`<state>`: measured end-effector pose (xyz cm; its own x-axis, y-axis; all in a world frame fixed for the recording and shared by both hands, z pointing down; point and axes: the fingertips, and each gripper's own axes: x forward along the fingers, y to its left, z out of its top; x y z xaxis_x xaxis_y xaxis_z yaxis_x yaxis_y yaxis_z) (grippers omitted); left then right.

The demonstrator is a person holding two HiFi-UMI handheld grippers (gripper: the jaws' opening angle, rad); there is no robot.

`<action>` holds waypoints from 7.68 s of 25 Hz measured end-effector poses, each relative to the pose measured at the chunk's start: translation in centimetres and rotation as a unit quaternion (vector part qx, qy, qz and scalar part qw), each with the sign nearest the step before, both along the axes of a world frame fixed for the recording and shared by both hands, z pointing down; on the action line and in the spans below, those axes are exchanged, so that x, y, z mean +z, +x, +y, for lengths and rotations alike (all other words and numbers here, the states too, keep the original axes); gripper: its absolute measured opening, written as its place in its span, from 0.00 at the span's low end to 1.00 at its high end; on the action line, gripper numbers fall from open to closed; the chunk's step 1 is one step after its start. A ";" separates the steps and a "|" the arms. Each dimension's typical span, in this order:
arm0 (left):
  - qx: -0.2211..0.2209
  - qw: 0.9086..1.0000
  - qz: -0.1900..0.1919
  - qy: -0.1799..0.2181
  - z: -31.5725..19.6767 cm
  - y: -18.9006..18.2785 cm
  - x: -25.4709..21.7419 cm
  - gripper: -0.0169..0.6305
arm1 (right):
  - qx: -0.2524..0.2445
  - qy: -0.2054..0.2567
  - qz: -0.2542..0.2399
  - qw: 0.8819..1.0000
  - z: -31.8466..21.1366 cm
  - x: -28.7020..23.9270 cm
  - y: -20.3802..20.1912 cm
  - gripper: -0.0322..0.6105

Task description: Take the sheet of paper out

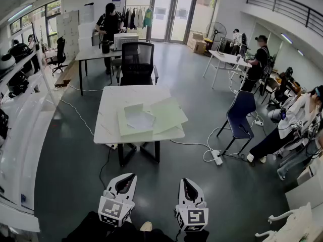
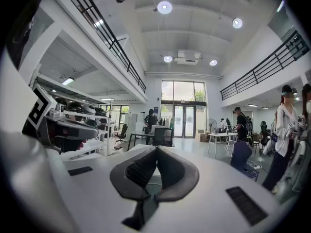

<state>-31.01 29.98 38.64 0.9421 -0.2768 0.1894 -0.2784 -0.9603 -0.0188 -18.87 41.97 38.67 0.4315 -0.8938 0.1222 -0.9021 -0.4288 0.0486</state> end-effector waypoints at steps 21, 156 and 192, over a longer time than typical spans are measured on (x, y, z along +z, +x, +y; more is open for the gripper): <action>0.044 0.999 0.004 0.005 2.8 5.2 -0.2 0.06 | 0.040 0.004 -0.008 0.999 3.7 0.3 4.1 0.08; -0.280 0.920 -0.144 -0.233 -57.5 35.9 32.4 0.06 | -0.295 -0.329 -0.236 0.866 -65.7 39.6 37.8 0.08; -0.237 0.961 -0.086 -0.113 -52.7 38.1 14.7 0.06 | -0.236 -0.210 -0.189 0.930 -60.7 22.1 41.3 0.08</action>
